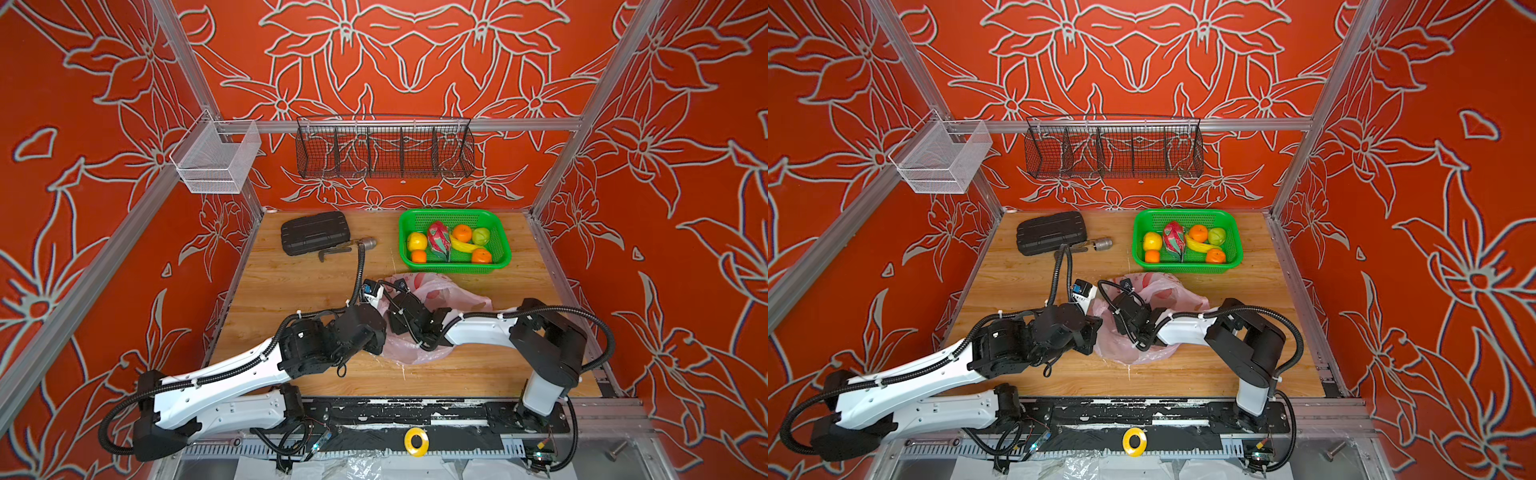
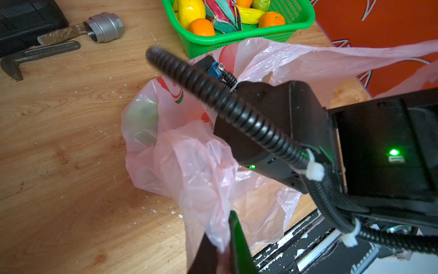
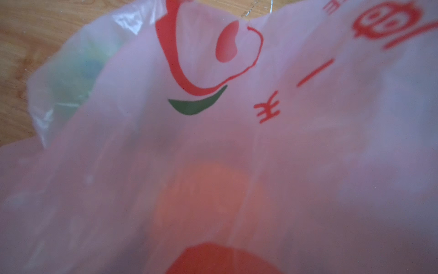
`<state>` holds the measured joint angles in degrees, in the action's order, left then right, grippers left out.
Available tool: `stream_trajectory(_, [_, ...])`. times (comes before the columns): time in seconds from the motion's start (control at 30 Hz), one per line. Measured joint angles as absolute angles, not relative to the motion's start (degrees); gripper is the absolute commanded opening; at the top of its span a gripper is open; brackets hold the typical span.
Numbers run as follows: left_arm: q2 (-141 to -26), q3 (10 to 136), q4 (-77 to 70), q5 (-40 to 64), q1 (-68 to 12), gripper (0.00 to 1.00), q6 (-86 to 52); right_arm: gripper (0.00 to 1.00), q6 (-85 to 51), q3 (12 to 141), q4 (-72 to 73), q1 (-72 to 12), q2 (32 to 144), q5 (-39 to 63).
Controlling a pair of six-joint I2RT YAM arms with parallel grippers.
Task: Untie the knot of the plastic bag and take out the fruit
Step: Pick up the fruit from the plastic bag.
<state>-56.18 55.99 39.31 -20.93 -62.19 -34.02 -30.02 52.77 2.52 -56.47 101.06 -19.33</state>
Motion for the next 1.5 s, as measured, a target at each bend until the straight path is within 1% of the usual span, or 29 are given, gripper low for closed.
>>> stream_trajectory(0.2, [-58.3,56.5,39.4,-20.9,-62.2,0.11,-33.3,0.57,-30.5,52.4,2.7,-56.3,100.7,-18.9])
stream_trajectory(0.57, [-58.3,56.5,39.4,-20.9,-61.9,0.12,-33.0,0.57,-32.2,47.2,1.5,-56.3,90.2,-16.2])
stream_trajectory(0.8, [-58.3,57.0,39.3,-20.9,-61.8,0.21,-33.1,0.56,-34.2,42.1,-1.2,-56.4,79.9,-13.7])
stream_trajectory(0.9, [-58.3,57.1,39.2,-20.8,-61.8,0.29,-33.0,0.56,-34.6,40.2,-3.1,-56.4,75.3,-12.5])
stream_trajectory(1.03, [-58.7,57.1,38.5,-20.4,-61.8,0.48,-33.2,0.55,-34.8,38.6,-5.9,-56.7,69.7,-10.8])
stream_trajectory(1.23, [-58.7,57.9,38.0,-19.6,-61.8,0.60,-33.1,0.54,-34.7,38.4,-10.6,-57.0,62.1,-9.0])
stream_trajectory(1.37, [-57.9,58.8,37.9,-19.3,-61.8,0.74,-32.9,0.54,-34.6,38.9,-14.0,-57.0,56.9,-9.2])
stream_trajectory(1.5, [-55.5,59.8,37.8,-18.6,-61.8,0.86,-32.2,0.54,-33.7,41.9,-17.6,-57.0,53.1,-10.7])
